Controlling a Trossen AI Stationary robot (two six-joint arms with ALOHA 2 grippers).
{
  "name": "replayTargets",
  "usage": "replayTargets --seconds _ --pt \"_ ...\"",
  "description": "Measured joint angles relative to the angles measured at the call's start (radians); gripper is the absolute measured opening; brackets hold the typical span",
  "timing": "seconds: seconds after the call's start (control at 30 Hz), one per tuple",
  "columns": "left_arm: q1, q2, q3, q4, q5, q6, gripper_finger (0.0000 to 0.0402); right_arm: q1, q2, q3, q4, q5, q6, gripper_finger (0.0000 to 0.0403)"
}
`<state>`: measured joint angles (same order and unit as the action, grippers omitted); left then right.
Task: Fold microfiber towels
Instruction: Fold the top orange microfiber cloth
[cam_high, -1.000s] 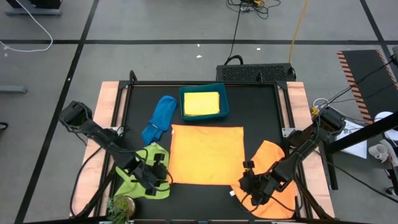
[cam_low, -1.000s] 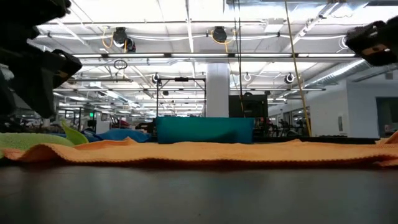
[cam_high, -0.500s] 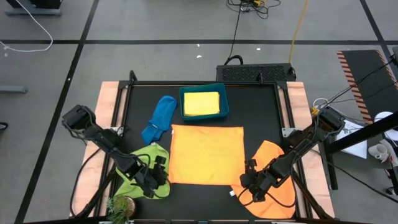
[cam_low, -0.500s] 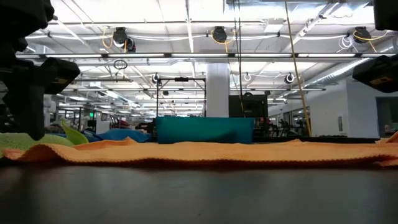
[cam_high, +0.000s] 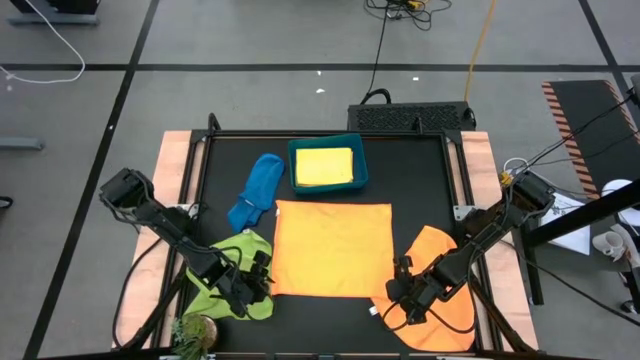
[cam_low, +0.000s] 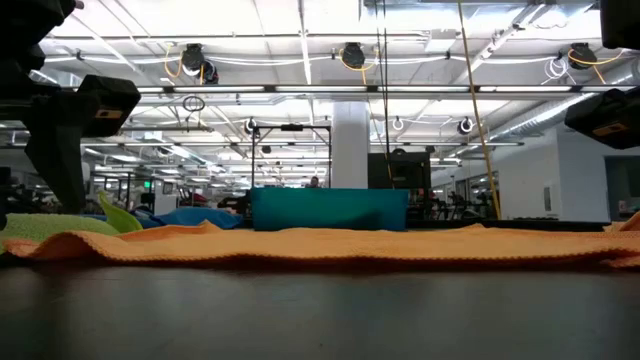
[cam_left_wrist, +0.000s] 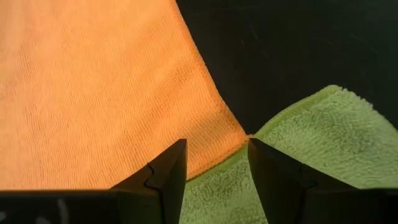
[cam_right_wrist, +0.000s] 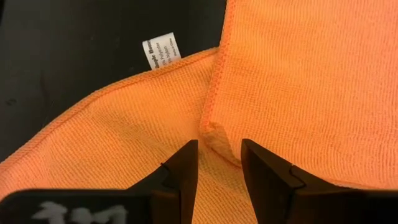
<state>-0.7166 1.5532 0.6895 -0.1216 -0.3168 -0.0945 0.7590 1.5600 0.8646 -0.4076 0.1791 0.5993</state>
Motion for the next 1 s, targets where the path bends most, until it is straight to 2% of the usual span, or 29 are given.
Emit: replayTargets --seconds 0.27,0.5,0.67,0.87,1.0 --pt "-0.001 0.018 0.0 0.002 0.0 0.026 0.0172 -0.023 0.0 -0.007 0.046 0.002 -0.013 0.0114" --pt "-0.005 0.101 0.004 0.046 -0.012 0.03 0.0172 -0.026 0.0 -0.114 0.218 0.002 -0.002 0.0114" --pt "-0.005 0.1 0.003 0.057 -0.021 0.03 0.0172 -0.026 -0.001 -0.15 0.248 0.003 0.038 0.011" --pt "-0.005 0.098 0.002 0.053 -0.022 0.03 0.0168 -0.026 -0.001 -0.151 0.261 0.001 0.03 0.0068" --pt "-0.006 0.098 0.002 0.049 -0.02 0.031 0.0135 -0.026 -0.001 -0.151 0.266 -0.02 0.029 0.0034"
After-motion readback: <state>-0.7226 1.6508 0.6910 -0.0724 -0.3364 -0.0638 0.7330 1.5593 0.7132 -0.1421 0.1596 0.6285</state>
